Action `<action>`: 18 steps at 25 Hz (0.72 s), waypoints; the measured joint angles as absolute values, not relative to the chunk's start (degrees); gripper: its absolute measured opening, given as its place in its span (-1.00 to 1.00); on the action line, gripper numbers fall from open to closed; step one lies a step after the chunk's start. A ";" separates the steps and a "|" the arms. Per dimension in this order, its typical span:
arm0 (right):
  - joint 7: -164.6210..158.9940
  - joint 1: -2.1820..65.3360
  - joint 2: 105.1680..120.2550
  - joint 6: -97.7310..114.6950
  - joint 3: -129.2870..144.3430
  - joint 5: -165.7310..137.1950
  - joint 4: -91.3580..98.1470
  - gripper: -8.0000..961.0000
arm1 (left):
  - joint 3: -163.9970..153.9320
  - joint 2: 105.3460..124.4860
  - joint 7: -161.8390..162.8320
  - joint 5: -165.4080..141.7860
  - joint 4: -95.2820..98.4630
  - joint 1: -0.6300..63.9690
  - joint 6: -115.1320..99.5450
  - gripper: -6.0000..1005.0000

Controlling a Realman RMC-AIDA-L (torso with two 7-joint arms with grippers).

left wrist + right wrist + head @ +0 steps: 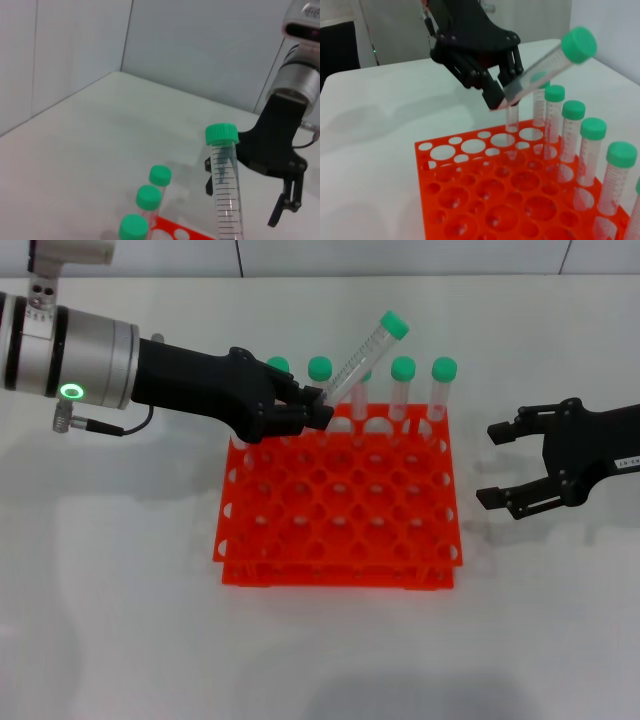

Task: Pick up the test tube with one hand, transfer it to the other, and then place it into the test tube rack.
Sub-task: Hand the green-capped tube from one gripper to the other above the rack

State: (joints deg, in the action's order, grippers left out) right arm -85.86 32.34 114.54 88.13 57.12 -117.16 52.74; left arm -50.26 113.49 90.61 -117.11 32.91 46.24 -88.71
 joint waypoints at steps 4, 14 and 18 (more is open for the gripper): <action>-85.87 32.33 114.59 88.13 57.12 -116.59 52.56 0.81 | -50.28 113.58 90.31 -117.88 32.87 46.30 -87.62 -0.61; -85.89 32.15 114.64 88.57 57.09 -109.61 51.31 0.81 | -50.28 113.56 88.36 -118.68 32.87 46.11 -86.61 -0.60; -86.31 32.80 114.65 88.88 57.05 -105.75 49.38 0.81 | -50.31 113.62 87.69 -118.80 32.87 46.12 -86.57 -0.60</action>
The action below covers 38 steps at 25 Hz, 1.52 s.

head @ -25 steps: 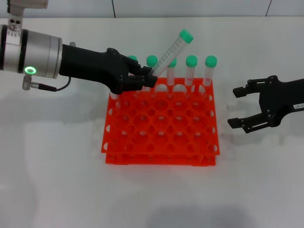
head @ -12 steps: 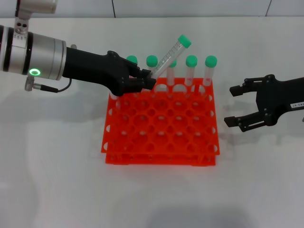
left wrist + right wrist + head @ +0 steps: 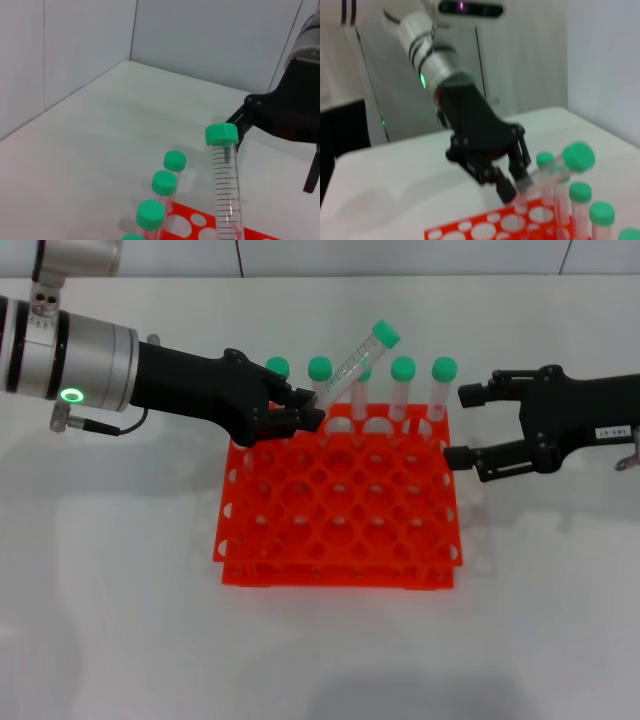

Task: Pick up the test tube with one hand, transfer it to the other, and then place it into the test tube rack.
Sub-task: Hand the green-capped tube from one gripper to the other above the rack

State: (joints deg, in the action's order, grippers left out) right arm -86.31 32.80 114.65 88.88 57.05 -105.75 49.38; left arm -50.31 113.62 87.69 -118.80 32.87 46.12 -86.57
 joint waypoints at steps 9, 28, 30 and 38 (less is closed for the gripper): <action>-88.19 35.02 115.18 86.61 57.16 -97.33 42.33 0.81 | -50.26 114.26 85.81 -118.95 32.87 45.98 -86.56 -0.61; -83.83 36.24 115.71 84.11 57.80 -80.39 27.65 0.81 | -49.96 115.01 83.21 -118.60 32.73 45.87 -85.21 -0.61; -82.38 36.34 115.90 84.32 57.86 -78.97 25.85 0.81 | -49.85 115.06 82.98 -118.51 32.75 45.87 -85.19 -0.61; -75.77 37.04 116.21 84.01 61.58 -71.24 18.59 0.81 | -49.81 115.31 82.61 -117.87 33.02 45.88 -85.16 -0.60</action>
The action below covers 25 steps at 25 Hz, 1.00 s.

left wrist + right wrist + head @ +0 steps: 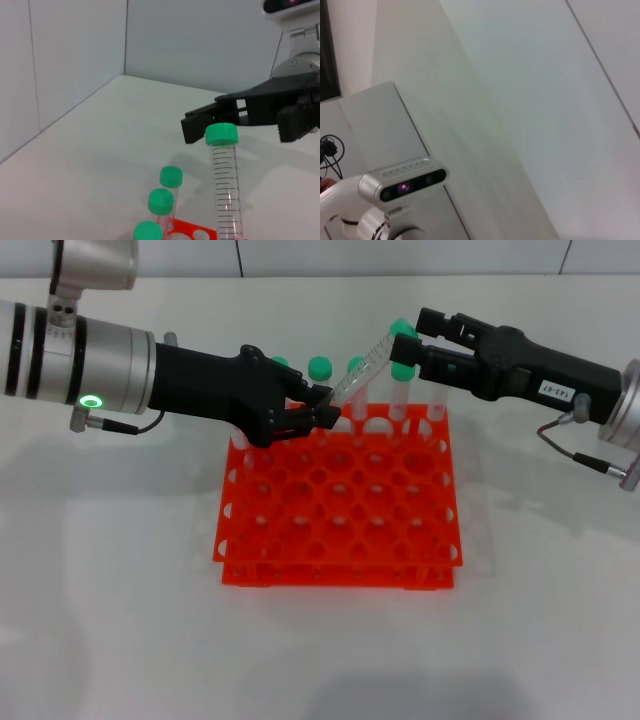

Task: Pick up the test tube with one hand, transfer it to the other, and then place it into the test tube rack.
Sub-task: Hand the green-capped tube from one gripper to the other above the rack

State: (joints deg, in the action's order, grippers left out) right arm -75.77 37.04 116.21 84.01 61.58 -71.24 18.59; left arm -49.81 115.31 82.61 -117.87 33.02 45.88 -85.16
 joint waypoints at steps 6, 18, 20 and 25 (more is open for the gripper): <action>-75.08 37.60 116.20 82.42 65.56 -68.67 18.28 0.76 | -50.01 115.31 82.45 -117.86 33.11 45.88 -85.16 -0.61; -74.06 38.17 116.19 81.66 66.74 -67.28 18.19 0.68 | -50.19 115.71 82.08 -117.86 32.93 45.88 -85.17 -0.61; -73.98 38.24 116.19 81.66 66.76 -67.18 18.11 0.68 | -50.19 115.75 82.08 -117.86 32.96 45.88 -85.17 -0.61; -73.88 38.24 116.19 81.74 66.95 -66.36 18.06 0.67 | -50.19 115.89 82.08 -117.88 32.96 45.88 -85.21 -0.60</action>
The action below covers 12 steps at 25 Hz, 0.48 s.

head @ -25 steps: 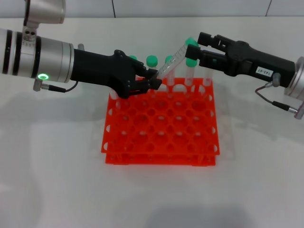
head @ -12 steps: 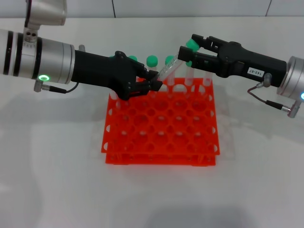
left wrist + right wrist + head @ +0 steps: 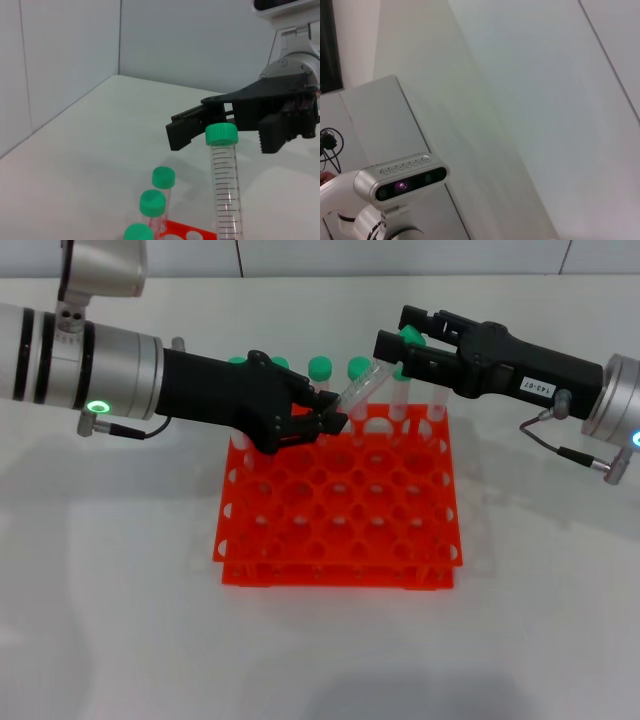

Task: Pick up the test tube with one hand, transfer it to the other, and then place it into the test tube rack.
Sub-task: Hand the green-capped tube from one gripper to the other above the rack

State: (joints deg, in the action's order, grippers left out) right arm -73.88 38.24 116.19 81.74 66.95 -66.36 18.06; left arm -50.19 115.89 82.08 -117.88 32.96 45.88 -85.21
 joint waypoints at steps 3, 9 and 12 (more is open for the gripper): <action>-73.64 38.14 116.19 81.99 67.03 -66.34 18.04 0.67 | -50.19 115.94 82.09 -117.92 33.02 45.88 -85.34 -0.60; -73.41 38.17 116.19 82.32 68.04 -66.33 17.96 0.42 | -50.19 115.93 82.08 -117.89 33.04 45.88 -85.50 -0.60; -73.49 38.18 116.19 82.39 68.48 -66.33 18.15 0.20 | -50.19 115.93 82.08 -117.88 33.04 45.88 -85.57 -0.61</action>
State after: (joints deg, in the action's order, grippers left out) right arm -73.49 38.18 116.19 82.39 68.48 -66.34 18.15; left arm -50.19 115.93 82.08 -117.88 33.04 45.88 -85.57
